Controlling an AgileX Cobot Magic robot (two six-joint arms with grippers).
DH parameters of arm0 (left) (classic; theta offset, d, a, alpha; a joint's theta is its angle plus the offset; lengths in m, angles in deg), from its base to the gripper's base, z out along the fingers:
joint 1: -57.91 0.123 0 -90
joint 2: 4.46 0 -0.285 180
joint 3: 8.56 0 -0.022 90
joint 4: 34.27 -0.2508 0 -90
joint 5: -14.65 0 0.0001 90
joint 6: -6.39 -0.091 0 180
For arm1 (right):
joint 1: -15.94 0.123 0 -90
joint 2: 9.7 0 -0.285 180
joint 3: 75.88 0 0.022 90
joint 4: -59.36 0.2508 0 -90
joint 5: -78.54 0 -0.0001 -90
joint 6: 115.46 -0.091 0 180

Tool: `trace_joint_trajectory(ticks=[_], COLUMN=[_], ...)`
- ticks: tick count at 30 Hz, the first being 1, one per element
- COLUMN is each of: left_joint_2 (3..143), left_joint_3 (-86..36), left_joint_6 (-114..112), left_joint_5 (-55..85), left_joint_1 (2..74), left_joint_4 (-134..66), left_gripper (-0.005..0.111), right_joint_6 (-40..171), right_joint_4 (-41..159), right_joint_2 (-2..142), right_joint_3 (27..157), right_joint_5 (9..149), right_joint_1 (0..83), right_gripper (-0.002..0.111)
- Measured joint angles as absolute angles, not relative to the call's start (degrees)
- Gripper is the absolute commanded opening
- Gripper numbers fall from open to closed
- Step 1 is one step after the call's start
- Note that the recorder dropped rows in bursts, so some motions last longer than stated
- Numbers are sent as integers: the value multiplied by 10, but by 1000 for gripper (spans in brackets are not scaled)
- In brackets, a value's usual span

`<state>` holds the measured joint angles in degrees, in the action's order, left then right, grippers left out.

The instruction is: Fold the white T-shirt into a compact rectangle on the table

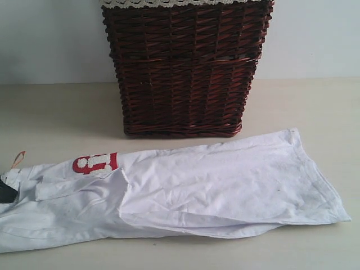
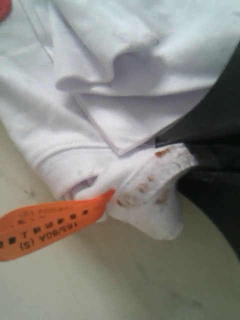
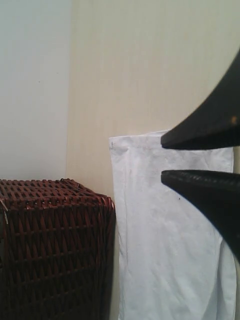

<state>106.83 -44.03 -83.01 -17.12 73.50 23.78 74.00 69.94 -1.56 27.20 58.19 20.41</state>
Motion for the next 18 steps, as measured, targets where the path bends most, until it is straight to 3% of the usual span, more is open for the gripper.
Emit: trace_joint_trajectory(ticks=[6, 14, 18], left_joint_2=[1044, 1062, 1082], left_joint_3=[-440, -440, -440], left_joint_6=[-848, -850, -850], left_joint_5=[-258, -280, -276], left_joint_1=[744, 744, 744], left_joint_4=[238, 248, 248], left_gripper=[4, 53, 58], right_joint_6=[740, 740, 740], right_joint_4=[699, 699, 699], right_joint_2=[-16, -16, -16], right_joint_3=[272, 272, 272], right_joint_5=[582, 582, 582], right_joint_1=[204, 204, 204], right_gripper=[16, 16, 16])
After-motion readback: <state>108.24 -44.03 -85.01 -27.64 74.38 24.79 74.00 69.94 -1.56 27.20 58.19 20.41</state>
